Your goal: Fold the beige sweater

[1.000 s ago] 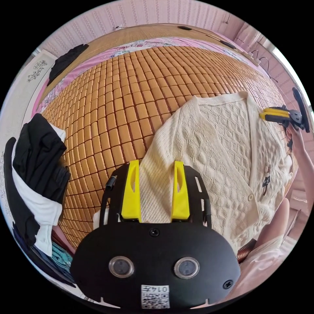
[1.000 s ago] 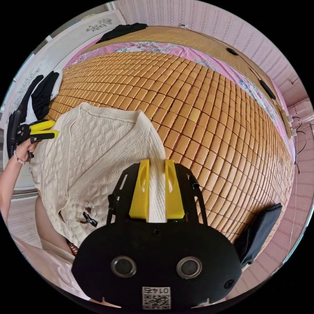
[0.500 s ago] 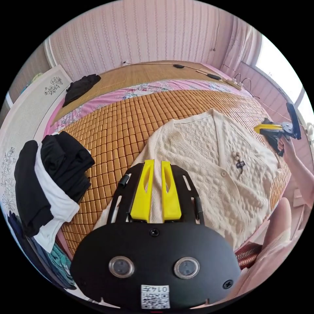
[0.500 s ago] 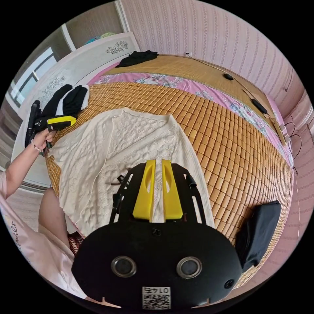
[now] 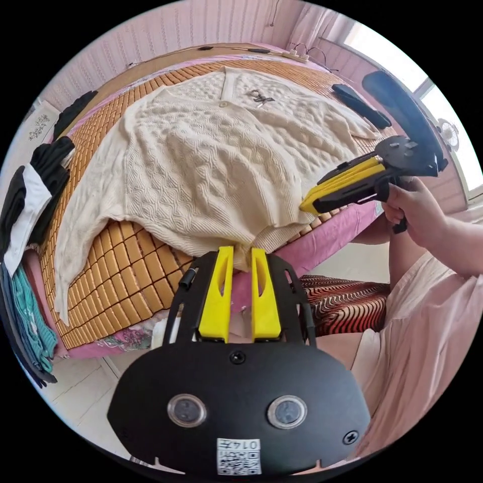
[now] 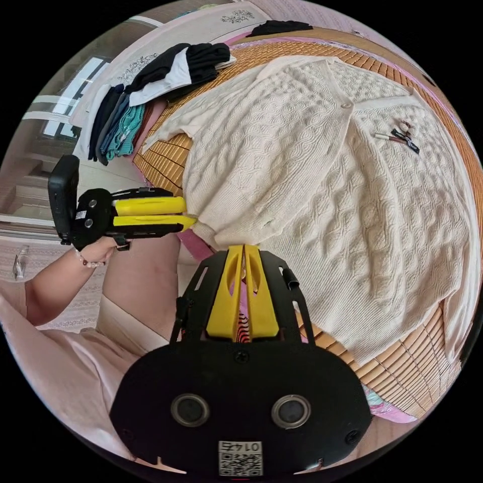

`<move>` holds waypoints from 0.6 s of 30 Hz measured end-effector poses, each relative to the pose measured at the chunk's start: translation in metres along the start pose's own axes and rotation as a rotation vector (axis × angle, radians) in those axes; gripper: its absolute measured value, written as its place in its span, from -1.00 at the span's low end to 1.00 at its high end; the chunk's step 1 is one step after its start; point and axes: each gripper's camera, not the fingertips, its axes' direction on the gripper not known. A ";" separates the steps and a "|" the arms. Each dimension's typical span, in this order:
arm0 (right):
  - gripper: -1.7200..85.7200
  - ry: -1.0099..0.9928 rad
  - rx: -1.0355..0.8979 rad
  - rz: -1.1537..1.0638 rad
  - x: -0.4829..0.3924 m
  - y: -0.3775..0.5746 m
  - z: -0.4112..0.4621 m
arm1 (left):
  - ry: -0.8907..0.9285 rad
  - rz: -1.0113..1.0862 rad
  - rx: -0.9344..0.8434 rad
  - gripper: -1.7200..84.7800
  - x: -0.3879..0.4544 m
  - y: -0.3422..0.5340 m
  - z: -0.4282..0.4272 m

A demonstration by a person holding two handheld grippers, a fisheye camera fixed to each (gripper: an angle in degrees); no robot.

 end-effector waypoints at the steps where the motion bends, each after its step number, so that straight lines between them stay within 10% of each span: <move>1: -0.94 0.002 0.000 -0.006 0.000 0.001 -0.001 | 0.022 -0.020 -0.001 -0.89 -0.003 0.001 0.001; 18: -0.93 -0.010 0.055 0.023 0.019 0.071 -0.043 | 0.041 -0.126 0.053 -0.87 -0.005 0.030 -0.002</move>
